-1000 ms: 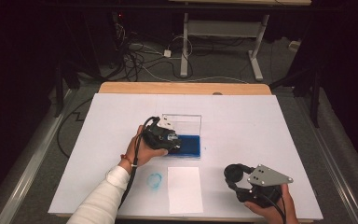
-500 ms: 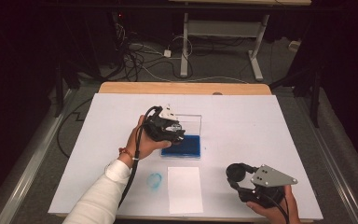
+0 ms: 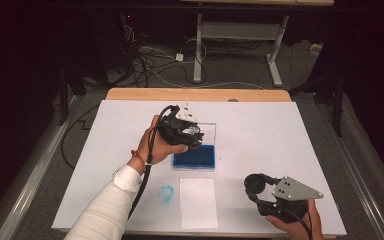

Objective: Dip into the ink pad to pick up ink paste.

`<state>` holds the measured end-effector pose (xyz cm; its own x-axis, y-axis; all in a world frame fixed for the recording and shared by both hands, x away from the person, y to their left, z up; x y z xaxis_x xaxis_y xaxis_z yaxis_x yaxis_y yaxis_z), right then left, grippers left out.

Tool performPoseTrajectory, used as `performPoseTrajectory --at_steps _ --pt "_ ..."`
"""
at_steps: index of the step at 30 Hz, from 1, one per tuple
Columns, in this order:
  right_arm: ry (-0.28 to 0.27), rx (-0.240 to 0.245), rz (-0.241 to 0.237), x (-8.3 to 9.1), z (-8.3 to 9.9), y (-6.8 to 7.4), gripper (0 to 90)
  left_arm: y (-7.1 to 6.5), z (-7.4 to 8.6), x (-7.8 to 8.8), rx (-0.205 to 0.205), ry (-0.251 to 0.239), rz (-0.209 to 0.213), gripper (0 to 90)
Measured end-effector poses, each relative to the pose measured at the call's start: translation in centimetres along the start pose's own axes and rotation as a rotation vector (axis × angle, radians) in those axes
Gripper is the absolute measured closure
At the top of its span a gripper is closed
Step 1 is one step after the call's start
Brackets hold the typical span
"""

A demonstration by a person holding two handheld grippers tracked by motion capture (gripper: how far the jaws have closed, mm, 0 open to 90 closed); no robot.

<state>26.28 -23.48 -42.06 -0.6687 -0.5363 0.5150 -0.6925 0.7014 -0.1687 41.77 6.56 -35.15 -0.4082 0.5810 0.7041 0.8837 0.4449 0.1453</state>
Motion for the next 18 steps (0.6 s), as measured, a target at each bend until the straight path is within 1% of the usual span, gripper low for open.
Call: performPoseTrajectory --at_steps 2,6,9,14,18 --pt "0.003 -0.003 -0.005 -0.1 0.0 0.0 38.7 -0.1 -0.2 0.1 -0.012 -0.004 -0.012 54.5" --pt "0.002 0.006 -0.012 -0.1 0.0 0.1 38.7 -0.2 -0.5 -0.4 -0.020 0.009 0.002 54.5" --pt "0.004 0.000 -0.010 -0.1 0.0 0.1 38.8 -0.3 -0.7 -0.8 -0.018 0.007 0.010 54.5" --pt "0.004 0.004 -0.010 -0.1 0.1 0.0 38.8 -0.7 -0.9 -2.1 -0.028 0.025 0.015 54.5" --pt "0.009 0.005 -0.010 -0.1 0.2 0.0 38.7 -1.1 -0.8 -3.3 -0.030 0.038 0.035 54.5"
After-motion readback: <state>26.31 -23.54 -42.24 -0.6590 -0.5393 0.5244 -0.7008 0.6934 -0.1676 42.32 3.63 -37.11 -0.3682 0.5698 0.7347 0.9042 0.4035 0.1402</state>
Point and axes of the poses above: each handheld gripper's, and its own axes: x roughly backward along the jaws, z roughly out of its underside, y roughly to its left, the point moved 1 cm from there along -x, roughly forward along the jaws, and after that the axes turned 2 degrees about -x, right-handed, at the moved point
